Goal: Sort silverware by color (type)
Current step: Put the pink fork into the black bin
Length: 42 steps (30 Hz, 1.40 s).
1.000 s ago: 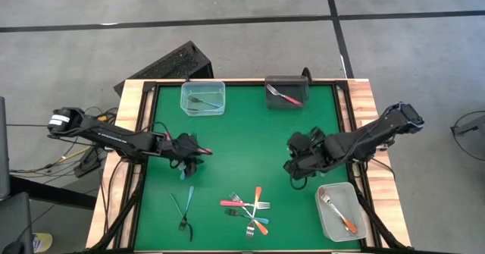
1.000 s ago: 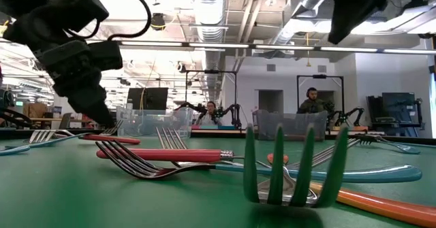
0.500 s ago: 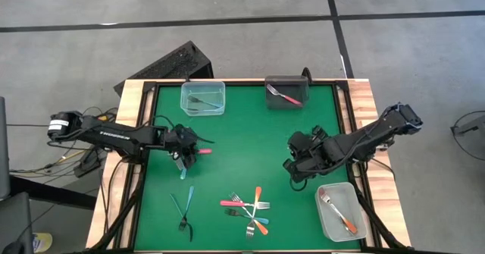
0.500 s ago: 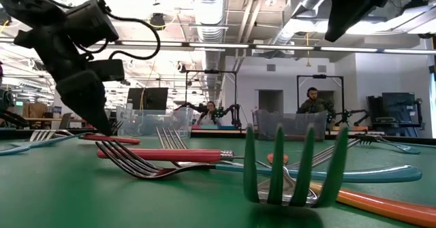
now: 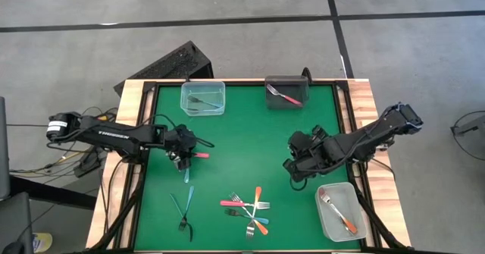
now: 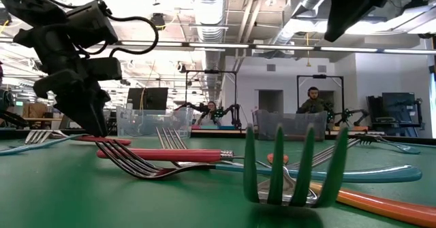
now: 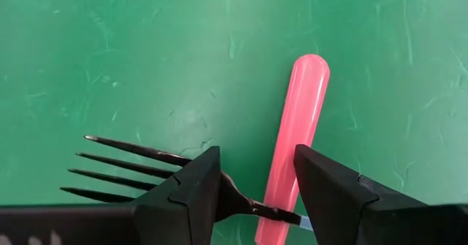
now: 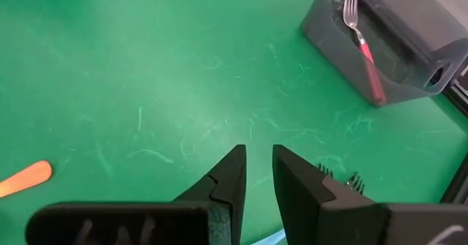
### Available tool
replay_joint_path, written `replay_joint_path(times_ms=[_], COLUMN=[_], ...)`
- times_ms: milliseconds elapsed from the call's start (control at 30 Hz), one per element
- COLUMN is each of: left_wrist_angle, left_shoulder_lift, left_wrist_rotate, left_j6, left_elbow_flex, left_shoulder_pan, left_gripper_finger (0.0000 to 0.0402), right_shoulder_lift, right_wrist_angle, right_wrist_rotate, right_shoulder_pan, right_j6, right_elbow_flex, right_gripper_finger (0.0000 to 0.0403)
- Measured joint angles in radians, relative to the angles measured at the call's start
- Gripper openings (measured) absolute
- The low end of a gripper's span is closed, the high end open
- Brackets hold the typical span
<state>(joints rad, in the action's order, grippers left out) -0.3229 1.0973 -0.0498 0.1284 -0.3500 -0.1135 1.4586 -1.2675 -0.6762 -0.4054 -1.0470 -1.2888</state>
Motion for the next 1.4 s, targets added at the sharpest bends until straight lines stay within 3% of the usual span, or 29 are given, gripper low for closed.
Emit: replay_joint_path(times_ms=[433, 600, 900, 1033, 1200, 1400], left_wrist_angle=[-0.018, -0.025, -0.071, -0.082, -0.09, -0.112], left_shoulder_lift=[-0.005, 0.003, 0.12, 0.182, 0.199, 0.158], left_wrist_rotate=[-0.002, 0.001, -0.042, -0.041, -0.033, -0.004], left_j6=[-0.02, -0.067, -0.105, -0.133, -0.14, -0.144], left_elbow_flex=[-0.143, -0.138, -0.091, -0.101, -0.107, -0.119], left_shoulder_pan=[0.046, 0.066, 0.091, 0.091, 0.091, 0.092], left_gripper_finger=[0.0162, 0.0163, 0.0233, 0.024, 0.0186, 0.0054], right_shoulder_lift=[0.016, 0.041, 0.041, 0.041, 0.041, 0.041], right_wrist_angle=[0.027, -0.026, -0.025, -0.003, 0.004, 0.041], right_wrist_rotate=[0.008, 0.049, 0.05, 0.05, 0.053, 0.054], right_shoulder_pan=[-0.002, -0.007, -0.001, -0.001, -0.001, 0.003], right_j6=[0.002, 0.098, 0.079, 0.078, 0.076, 0.076], right_elbow_flex=[0.0, 0.001, 0.001, 0.001, 0.001, 0.001], right_gripper_finger=[0.0093, 0.0093, 0.0093, 0.0093, 0.0093, 0.0093])
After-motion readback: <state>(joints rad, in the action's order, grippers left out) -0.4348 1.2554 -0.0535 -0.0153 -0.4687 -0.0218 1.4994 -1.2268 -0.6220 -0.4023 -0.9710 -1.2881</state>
